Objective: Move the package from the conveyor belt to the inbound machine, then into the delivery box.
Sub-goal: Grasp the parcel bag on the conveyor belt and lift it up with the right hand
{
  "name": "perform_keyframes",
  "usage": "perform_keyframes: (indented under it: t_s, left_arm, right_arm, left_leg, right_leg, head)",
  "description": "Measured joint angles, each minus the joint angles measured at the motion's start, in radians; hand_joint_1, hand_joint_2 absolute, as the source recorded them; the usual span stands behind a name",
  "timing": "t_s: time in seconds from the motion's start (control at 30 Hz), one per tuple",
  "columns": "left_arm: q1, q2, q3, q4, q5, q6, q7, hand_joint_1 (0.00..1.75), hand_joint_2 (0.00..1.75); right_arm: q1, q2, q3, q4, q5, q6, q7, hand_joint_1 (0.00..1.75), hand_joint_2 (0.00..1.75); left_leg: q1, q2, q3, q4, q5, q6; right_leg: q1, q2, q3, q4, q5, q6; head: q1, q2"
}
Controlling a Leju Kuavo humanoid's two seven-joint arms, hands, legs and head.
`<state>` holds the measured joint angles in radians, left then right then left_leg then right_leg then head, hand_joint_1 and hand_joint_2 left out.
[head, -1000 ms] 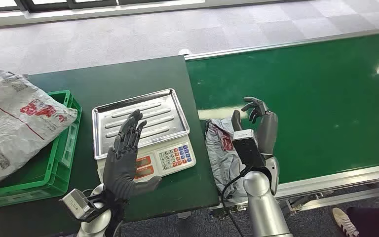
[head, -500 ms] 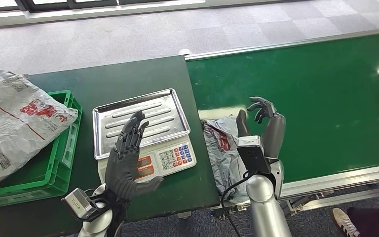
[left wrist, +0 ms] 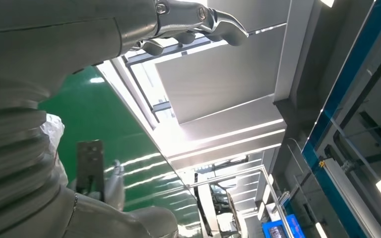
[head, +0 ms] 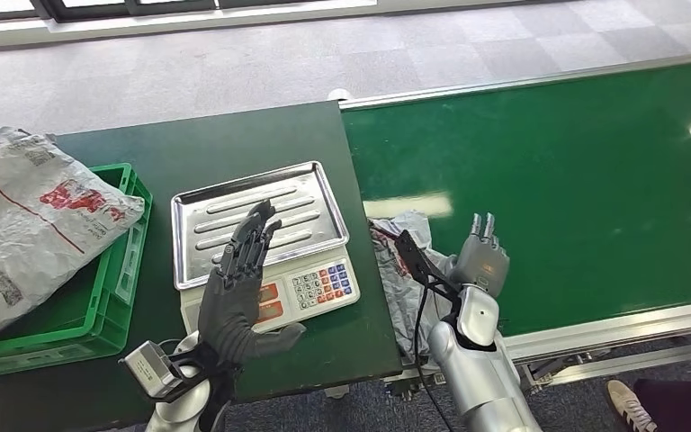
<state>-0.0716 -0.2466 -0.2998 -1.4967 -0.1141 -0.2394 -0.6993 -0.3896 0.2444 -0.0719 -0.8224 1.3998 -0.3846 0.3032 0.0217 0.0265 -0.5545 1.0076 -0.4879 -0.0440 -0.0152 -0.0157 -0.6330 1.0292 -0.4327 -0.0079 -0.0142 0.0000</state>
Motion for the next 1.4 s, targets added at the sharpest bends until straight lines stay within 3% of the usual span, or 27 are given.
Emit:
perform_keyframes:
  t_s: [0.17,0.4,0.67,0.9,1.17,1.4]
  left_arm:
    - [-0.001,-0.002,0.000,-0.003,-0.002,-0.008,0.001,0.00,1.75]
    - [-0.001,-0.002,0.000,-0.017,-0.003,-0.012,0.002,0.00,1.75]
    - [-0.006,-0.002,0.000,-0.030,-0.003,-0.014,0.006,0.00,1.75]
    - [-0.011,-0.002,0.000,-0.030,-0.003,-0.014,0.006,0.00,1.75]
    - [-0.034,-0.001,-0.001,-0.018,0.007,-0.017,-0.001,0.00,1.75]
    - [-0.051,-0.001,-0.002,-0.006,0.011,-0.017,-0.002,0.00,1.75]
  right_arm:
    - [-0.050,-0.002,-0.013,0.137,0.006,0.003,-0.010,0.00,1.75]
    - [-0.088,-0.002,-0.015,0.207,0.004,0.026,-0.022,0.00,1.75]
    - [-0.130,0.006,-0.038,0.295,-0.121,0.133,-0.215,0.00,1.75]
    - [-0.143,0.010,-0.048,0.336,-0.140,0.158,-0.242,0.00,1.75]
    - [-0.170,0.011,-0.050,0.392,-0.203,0.389,-0.412,0.00,1.75]
    - [-0.184,0.011,-0.050,0.424,-0.211,0.418,-0.435,0.00,1.75]
  left_leg:
    - [0.000,0.000,0.000,0.000,0.000,0.000]
    - [-0.001,0.000,-0.001,0.000,0.000,0.000]
    - [-0.001,0.000,-0.001,0.000,0.000,0.000]
    - [-0.001,0.000,-0.001,0.000,0.000,0.000]
    - [-0.001,0.000,0.000,0.000,0.000,0.000]
    - [-0.001,0.001,0.000,0.000,0.000,0.000]
  right_leg:
    - [0.000,0.000,0.000,0.000,0.000,0.000]
    - [0.000,0.000,0.000,0.000,0.000,0.000]
    - [-0.001,0.000,0.000,0.000,0.000,0.000]
    - [-0.001,0.000,0.000,0.000,0.000,0.000]
    - [-0.001,0.000,0.000,0.000,0.000,0.000]
    - [-0.001,0.000,0.000,0.000,0.000,0.000]
  head:
    - [0.000,0.000]
    - [0.000,0.000]
    - [0.000,0.000]
    - [0.000,0.000]
    - [0.000,0.000]
    - [0.000,0.000]
